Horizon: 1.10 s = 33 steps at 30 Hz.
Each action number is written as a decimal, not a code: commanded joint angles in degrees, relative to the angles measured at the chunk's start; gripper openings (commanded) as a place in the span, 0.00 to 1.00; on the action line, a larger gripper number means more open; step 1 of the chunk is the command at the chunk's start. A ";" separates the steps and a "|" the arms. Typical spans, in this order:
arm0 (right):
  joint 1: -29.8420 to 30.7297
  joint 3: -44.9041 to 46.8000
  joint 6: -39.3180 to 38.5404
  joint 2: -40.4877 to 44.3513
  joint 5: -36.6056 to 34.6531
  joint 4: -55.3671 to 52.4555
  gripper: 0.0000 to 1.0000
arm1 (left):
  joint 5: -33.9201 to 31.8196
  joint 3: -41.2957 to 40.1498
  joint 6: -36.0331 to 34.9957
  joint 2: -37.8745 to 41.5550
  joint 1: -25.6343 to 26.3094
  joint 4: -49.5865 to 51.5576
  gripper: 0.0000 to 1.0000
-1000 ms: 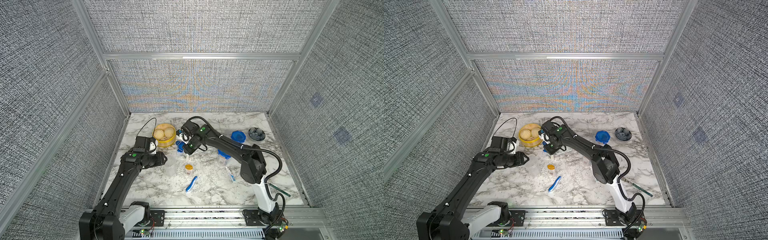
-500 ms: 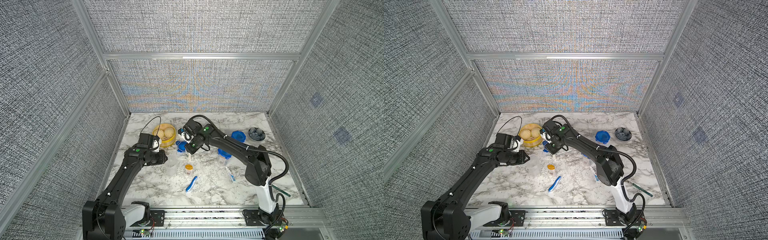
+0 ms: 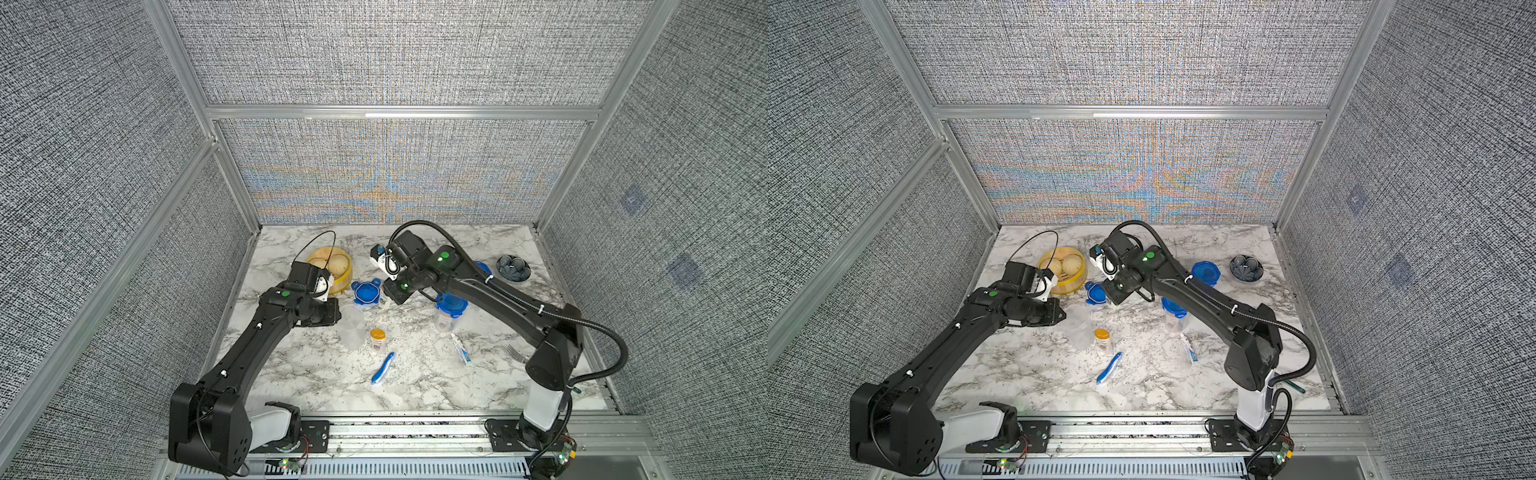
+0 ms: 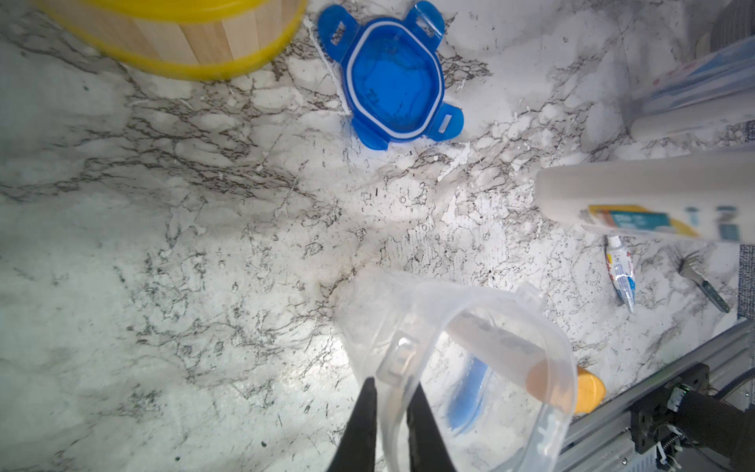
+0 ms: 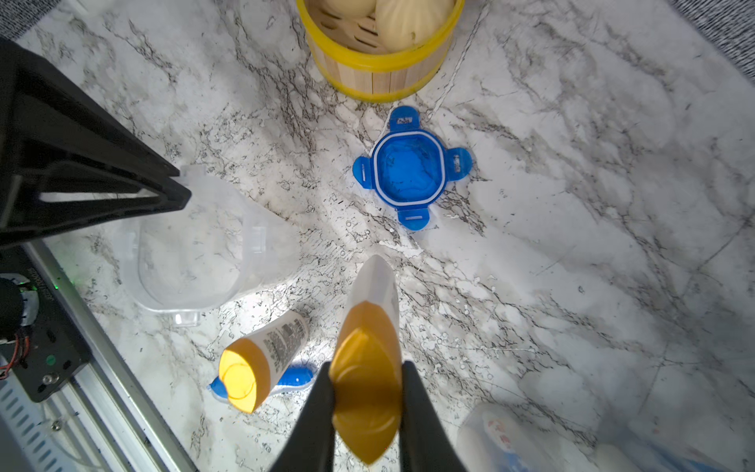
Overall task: Pack away toiletry kits
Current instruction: Place the toiletry item into the container.
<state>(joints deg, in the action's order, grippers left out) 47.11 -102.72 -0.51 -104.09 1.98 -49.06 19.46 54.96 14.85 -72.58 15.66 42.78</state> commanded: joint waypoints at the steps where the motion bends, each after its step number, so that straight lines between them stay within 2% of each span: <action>1: -0.35 1.31 0.21 3.09 0.95 2.10 0.13 | -0.31 0.89 0.08 -1.26 1.25 -2.38 0.15; 5: -0.44 2.92 -0.11 6.57 4.31 3.30 0.13 | -0.93 1.68 -0.46 -1.92 1.57 -1.65 0.18; 7: -0.43 3.52 -0.01 8.12 6.83 4.43 0.13 | -2.47 2.35 -0.91 -1.11 1.59 -0.35 0.27; 11: -0.17 4.06 0.86 10.69 13.44 7.93 0.13 | -5.05 3.78 -1.78 1.47 1.49 1.98 0.59; 13: 0.59 3.27 1.56 10.80 15.35 8.76 0.13 | -6.56 4.16 -0.95 2.96 1.48 3.05 0.64; 18: 4.10 -3.40 1.47 4.75 15.83 4.71 0.12 | -15.56 3.83 2.85 6.96 1.35 4.81 0.65; 26: 8.55 -12.85 1.44 -5.84 5.57 -5.33 0.12 | -14.03 0.65 3.01 12.02 0.74 1.82 0.63; 33: 9.98 -14.23 2.01 -10.69 3.22 -7.09 0.12 | -10.47 -0.86 3.10 11.26 0.52 1.27 0.63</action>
<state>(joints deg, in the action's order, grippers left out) 56.97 -116.25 1.02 -113.62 7.53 -54.35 6.94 54.39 17.63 -60.90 16.29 45.56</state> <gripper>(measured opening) 0.226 0.629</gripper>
